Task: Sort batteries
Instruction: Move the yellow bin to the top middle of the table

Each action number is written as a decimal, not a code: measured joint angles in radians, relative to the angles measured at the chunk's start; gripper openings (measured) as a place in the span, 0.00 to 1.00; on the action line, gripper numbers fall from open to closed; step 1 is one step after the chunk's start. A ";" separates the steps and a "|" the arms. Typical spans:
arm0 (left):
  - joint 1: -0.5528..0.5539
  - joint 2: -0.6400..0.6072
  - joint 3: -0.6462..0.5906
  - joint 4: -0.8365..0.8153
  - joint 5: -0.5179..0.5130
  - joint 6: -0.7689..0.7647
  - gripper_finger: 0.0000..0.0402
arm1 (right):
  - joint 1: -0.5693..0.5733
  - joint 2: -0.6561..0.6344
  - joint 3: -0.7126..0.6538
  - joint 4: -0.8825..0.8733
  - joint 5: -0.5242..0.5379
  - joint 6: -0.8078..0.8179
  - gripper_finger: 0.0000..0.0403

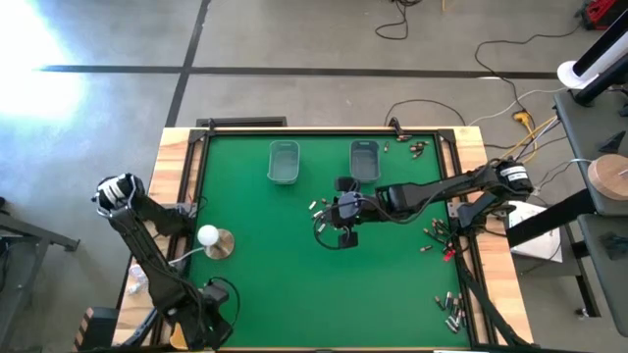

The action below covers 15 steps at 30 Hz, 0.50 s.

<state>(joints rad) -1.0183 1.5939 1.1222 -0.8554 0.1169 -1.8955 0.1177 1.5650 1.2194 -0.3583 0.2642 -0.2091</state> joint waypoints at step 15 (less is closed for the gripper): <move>0.001 0.102 0.022 -0.007 0.039 -0.026 0.22 | 0.007 0.000 -0.009 -0.012 -0.002 0.033 0.16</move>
<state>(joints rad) -1.0176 1.6962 1.1441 -0.8623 0.1557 -1.9213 0.1249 1.5650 1.2108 -0.3703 0.2626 -0.1766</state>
